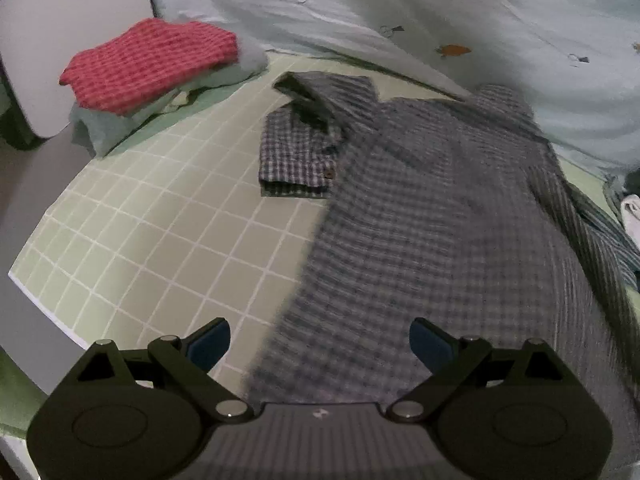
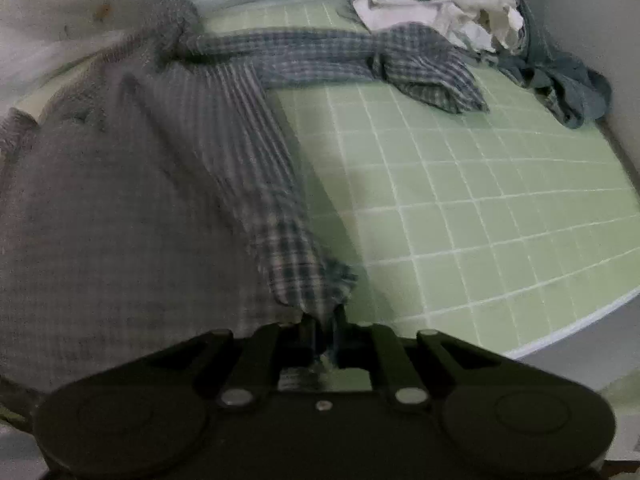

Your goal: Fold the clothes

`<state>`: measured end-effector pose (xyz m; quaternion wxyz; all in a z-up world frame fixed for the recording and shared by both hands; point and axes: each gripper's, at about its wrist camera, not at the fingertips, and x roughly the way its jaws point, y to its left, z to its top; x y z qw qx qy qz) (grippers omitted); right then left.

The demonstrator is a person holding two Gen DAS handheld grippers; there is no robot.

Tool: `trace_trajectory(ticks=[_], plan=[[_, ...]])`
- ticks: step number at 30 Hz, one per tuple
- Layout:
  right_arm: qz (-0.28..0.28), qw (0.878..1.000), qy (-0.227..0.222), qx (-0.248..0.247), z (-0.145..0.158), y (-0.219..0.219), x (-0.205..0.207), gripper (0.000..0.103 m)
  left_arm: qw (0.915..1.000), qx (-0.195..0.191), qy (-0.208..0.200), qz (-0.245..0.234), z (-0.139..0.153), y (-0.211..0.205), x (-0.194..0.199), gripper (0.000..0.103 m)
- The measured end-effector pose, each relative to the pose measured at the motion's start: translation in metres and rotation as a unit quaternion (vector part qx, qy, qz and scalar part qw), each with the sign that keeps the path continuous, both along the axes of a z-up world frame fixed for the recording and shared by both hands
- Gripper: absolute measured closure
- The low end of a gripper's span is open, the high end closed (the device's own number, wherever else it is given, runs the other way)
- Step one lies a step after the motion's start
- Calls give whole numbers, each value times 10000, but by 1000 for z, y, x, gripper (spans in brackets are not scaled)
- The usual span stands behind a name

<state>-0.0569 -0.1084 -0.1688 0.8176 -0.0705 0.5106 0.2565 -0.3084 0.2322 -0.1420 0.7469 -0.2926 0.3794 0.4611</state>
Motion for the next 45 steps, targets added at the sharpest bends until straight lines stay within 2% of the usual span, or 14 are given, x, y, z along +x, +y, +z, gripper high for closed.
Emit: trace_trajectory(ticks=[2, 4, 6, 10, 12, 15, 17, 22, 25, 33, 35, 40, 42, 45], plan=[[-446, 9838, 601, 1630, 7, -20, 6, 94, 10000, 42, 39, 47, 0, 2, -1, 7], [-583, 9928, 637, 829, -4, -12, 11, 93, 9999, 22, 64, 116, -2, 4, -3, 7], [-180, 9918, -101, -1262, -17, 11, 6, 93, 9998, -29, 71, 197, -4, 7, -5, 7], [-646, 9958, 647, -5, -9, -13, 16, 92, 9994, 60, 107, 326, -1, 9, -7, 7], [-518, 9925, 107, -1106, -11, -3, 13, 90, 9992, 30, 125, 367, -2, 10, -7, 7], [-632, 9931, -148, -972, -5, -9, 15, 90, 9991, -24, 153, 382, -5, 10, -6, 7], [-1211, 9905, 547, 357, -4, -31, 22, 89, 9992, -49, 177, 359, -6, 10, -5, 7], [-887, 9945, 4, -560, -10, -12, 12, 46, 9992, -206, 277, 198, -16, 11, 0, 7], [-866, 9958, 219, -181, -21, -15, 9, 20, 9987, -256, 431, 82, -28, 10, -1, 7], [-708, 9965, -323, -306, -37, 1, 22, 14, 9919, -772, 872, -503, -73, 12, 4, 8], [-761, 9965, -238, -257, -43, 1, 29, 18, 9903, -719, 956, -701, -79, 11, 10, 10], [-354, 9993, 8, -88, -52, 6, 32, 89, 9942, -532, 732, -580, -75, 16, 19, 52], [-310, 9994, 147, 52, -51, 7, 35, 92, 9957, -536, 595, -461, -71, 21, 21, 99], [-370, 9984, 337, 274, -49, 13, 53, 94, 9971, -620, 271, -336, -61, 38, 26, 101]])
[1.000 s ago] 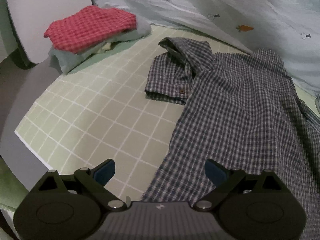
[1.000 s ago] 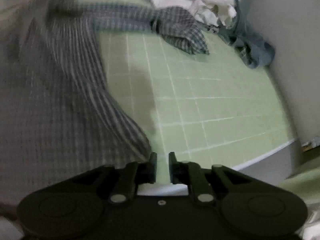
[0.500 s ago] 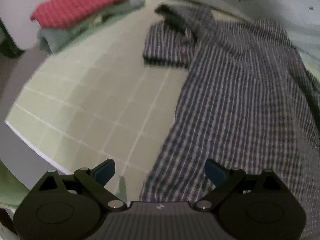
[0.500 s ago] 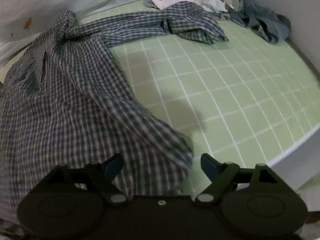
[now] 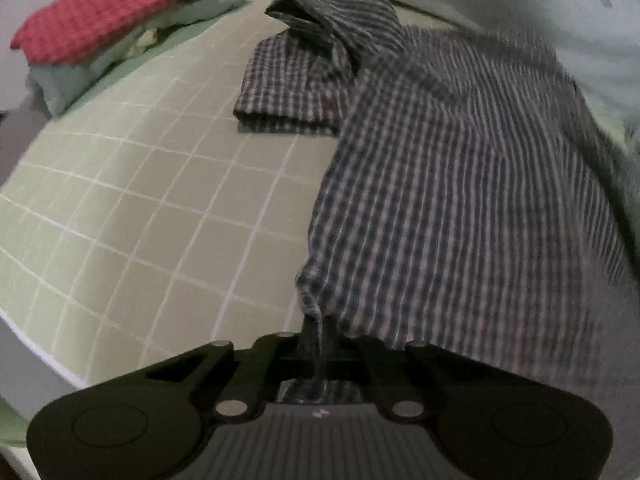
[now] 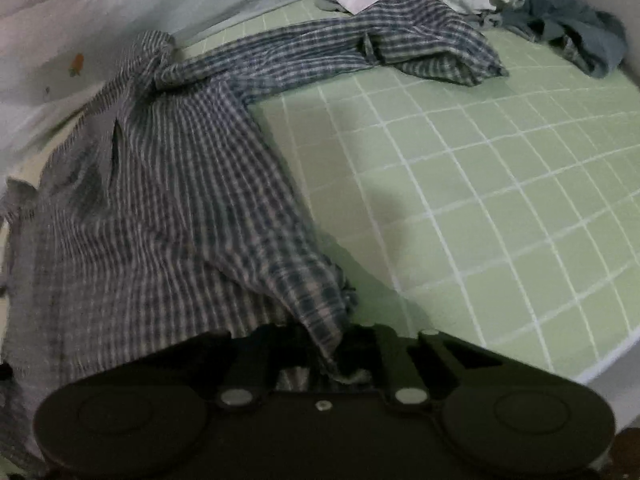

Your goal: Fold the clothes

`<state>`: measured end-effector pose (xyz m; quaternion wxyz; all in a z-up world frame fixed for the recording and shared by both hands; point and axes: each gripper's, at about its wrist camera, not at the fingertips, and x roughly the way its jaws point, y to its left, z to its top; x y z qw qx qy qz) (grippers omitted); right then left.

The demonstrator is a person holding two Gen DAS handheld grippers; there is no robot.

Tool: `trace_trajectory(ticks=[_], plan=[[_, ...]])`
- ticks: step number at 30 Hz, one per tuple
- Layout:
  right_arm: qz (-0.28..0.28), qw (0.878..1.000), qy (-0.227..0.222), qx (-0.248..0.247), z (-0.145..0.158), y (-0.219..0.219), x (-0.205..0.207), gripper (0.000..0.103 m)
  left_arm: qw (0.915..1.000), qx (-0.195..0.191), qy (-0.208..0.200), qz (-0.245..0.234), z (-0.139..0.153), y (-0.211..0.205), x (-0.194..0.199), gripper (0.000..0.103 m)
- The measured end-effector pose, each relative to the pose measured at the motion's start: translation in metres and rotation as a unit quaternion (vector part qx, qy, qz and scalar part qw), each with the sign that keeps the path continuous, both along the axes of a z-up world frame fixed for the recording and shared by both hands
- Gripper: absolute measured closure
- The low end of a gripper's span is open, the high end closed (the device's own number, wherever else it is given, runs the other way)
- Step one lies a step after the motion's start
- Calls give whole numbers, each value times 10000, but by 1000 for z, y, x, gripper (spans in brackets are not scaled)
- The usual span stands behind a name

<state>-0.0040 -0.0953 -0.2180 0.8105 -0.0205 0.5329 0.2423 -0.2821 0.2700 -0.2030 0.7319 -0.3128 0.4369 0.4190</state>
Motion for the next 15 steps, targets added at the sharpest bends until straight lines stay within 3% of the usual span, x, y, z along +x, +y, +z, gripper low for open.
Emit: trace_trajectory(ticks=[3, 5, 6, 7, 8, 9, 10, 11, 12, 15], plan=[[-50, 9988, -33, 480, 12, 14, 27, 94, 9982, 499, -256, -190, 28, 15, 12, 100], [-126, 9961, -116, 862, 22, 26, 44, 94, 9960, 803, -390, -47, 44, 28, 24, 100], [-219, 9940, -234, 1050, 28, 33, 51, 92, 9946, 937, -450, 64, 52, 36, 30, 99], [-330, 9912, -345, 1233, 34, 40, 58, 80, 9928, 1070, -510, 174, 59, 43, 35, 97], [-514, 9885, -423, 1358, 37, 44, 63, 68, 9915, 1135, -567, 304, 64, 49, 39, 92], [-595, 9882, -490, 1324, 38, 47, 65, 43, 9912, 1110, -581, 431, 67, 54, 42, 76], [-656, 9882, -562, 1266, 39, 49, 66, 34, 9916, 1071, -541, 492, 67, 56, 43, 66], [-612, 9900, -657, 1092, 39, 51, 63, 35, 9919, 1067, -487, 478, 65, 54, 43, 47], [-565, 9913, -743, 925, 38, 52, 59, 34, 9922, 1085, -432, 436, 63, 50, 41, 35], [-510, 9940, -722, 642, 30, 42, 42, 34, 9950, 916, -241, 314, 49, 39, 29, 34]])
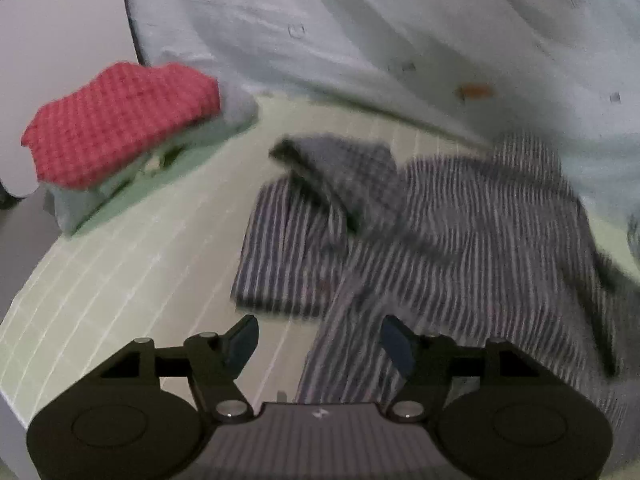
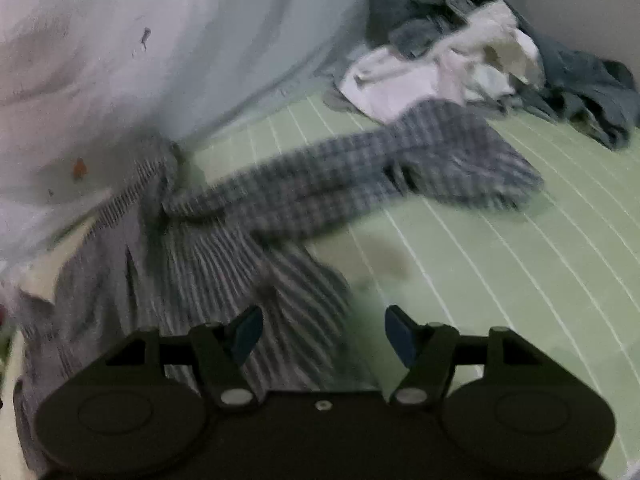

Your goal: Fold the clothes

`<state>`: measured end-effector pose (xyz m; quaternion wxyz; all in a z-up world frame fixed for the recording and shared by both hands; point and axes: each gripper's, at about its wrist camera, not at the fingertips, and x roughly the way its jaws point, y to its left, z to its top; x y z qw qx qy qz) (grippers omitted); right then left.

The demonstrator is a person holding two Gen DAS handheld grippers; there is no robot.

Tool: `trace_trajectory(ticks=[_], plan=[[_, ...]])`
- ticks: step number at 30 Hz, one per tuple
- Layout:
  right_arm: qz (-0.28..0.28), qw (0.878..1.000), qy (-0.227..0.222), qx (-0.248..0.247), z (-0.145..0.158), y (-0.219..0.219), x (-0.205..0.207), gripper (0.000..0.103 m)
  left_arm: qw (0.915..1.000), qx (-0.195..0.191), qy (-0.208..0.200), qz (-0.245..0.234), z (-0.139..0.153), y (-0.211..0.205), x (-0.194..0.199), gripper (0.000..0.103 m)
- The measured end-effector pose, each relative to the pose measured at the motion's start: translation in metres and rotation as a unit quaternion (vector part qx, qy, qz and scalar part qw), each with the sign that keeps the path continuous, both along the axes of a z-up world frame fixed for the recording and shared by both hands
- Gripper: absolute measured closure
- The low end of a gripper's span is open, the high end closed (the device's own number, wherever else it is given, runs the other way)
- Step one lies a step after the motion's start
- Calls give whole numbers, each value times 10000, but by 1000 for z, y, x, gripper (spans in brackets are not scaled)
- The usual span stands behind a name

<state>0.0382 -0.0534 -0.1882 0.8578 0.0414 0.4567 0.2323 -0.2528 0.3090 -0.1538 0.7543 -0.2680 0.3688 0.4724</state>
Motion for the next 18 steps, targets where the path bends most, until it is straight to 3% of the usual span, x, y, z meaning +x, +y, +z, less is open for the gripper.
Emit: trace_trajectory(ticks=[4, 8, 10, 13, 14, 15, 16, 18], plan=[[-158, 9987, 455, 142, -21, -28, -17, 34, 9981, -570, 77, 199, -27, -13, -26, 32], [-257, 9951, 850, 444, -40, -31, -23, 36, 9918, -1122, -315, 526, -48, -9, -39, 31], [-163, 9925, 950, 753, -40, -26, -21, 51, 9900, -1197, -488, 564, -50, -6, -37, 31], [21, 9887, 1161, 944, -36, -7, -9, 93, 9888, -1242, -608, 560, -52, 2, -26, 35], [79, 9882, 1191, 959, -33, 0, -4, 96, 9883, -1271, -627, 562, -54, 4, -22, 50], [124, 9884, 1175, 952, -27, 8, 2, 98, 9878, -1300, -647, 564, -55, 6, -18, 79], [168, 9886, 1160, 945, -21, 16, 8, 99, 9871, -1331, -678, 576, -55, 9, -15, 97], [240, 9875, 1077, 1124, -3, 31, 21, 100, 9859, -1344, -784, 616, -52, 16, -12, 101]])
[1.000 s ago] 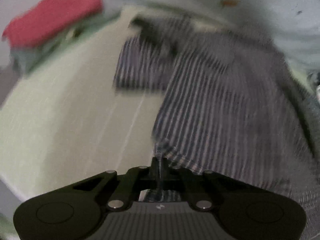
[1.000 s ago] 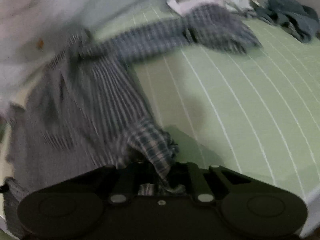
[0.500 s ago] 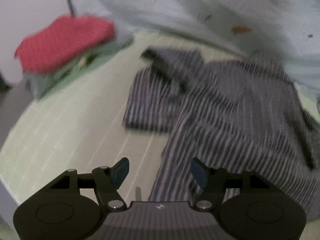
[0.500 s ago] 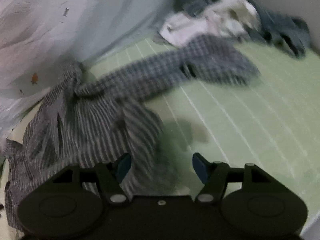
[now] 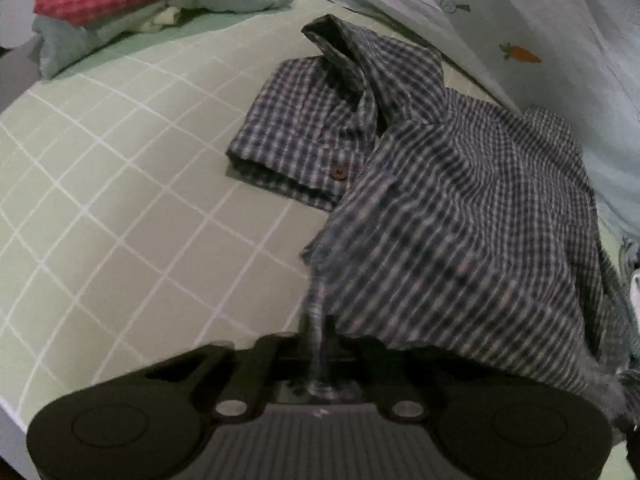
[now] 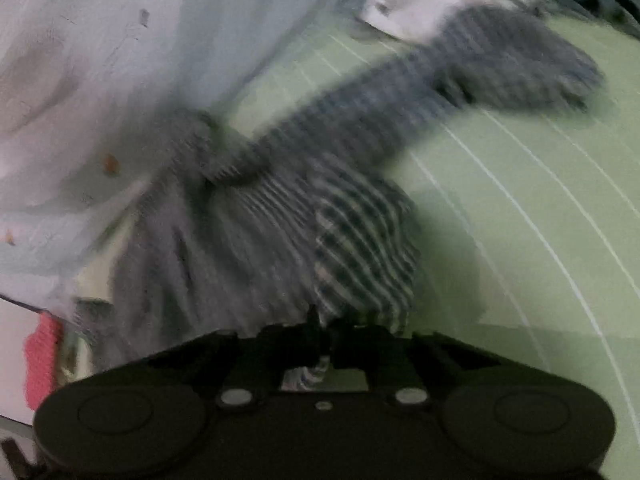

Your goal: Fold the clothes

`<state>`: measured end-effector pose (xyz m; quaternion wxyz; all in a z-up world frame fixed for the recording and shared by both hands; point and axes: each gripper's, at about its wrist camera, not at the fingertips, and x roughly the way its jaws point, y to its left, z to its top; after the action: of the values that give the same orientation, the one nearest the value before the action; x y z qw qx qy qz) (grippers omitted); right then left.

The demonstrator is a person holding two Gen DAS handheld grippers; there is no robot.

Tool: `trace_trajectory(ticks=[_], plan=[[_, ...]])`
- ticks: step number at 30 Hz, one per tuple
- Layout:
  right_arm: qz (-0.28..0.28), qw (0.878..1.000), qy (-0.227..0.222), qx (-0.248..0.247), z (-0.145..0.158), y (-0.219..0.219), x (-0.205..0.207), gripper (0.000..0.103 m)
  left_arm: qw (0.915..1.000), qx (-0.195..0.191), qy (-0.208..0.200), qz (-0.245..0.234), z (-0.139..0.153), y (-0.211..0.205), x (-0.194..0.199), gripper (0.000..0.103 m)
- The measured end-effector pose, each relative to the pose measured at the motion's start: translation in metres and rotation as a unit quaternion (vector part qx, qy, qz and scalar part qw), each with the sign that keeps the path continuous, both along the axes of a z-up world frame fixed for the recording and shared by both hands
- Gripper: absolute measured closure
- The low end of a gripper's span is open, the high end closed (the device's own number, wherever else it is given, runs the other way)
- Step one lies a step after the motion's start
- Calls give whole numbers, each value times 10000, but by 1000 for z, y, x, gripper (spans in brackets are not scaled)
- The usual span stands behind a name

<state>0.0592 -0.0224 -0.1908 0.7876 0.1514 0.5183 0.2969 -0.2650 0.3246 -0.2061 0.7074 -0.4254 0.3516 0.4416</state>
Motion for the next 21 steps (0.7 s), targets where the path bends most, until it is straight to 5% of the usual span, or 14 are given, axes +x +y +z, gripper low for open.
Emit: trace_trajectory(ticks=[5, 8, 11, 13, 15, 21], plan=[[-95, 9946, -242, 1000, 53, 39, 46, 100, 9990, 357, -259, 6, 24, 15, 5, 101], [1, 9920, -594, 1114, 67, 67, 64, 99, 9989, 370, -289, 84, 28, 29, 14, 101], [242, 9945, -1006, 126, 58, 94, 66, 89, 9991, 258, -290, 141, 24, 38, 21, 101], [382, 9901, -1219, -582, 46, 100, 56, 73, 9994, 170, -274, 144, 19, 43, 24, 101], [352, 9884, -1273, -747, 34, 86, 41, 58, 9996, 109, -228, 131, 15, 43, 23, 101], [30, 9856, -1345, -1030, 15, 30, 0, 56, 9998, -17, -199, 89, 5, 40, 16, 101]])
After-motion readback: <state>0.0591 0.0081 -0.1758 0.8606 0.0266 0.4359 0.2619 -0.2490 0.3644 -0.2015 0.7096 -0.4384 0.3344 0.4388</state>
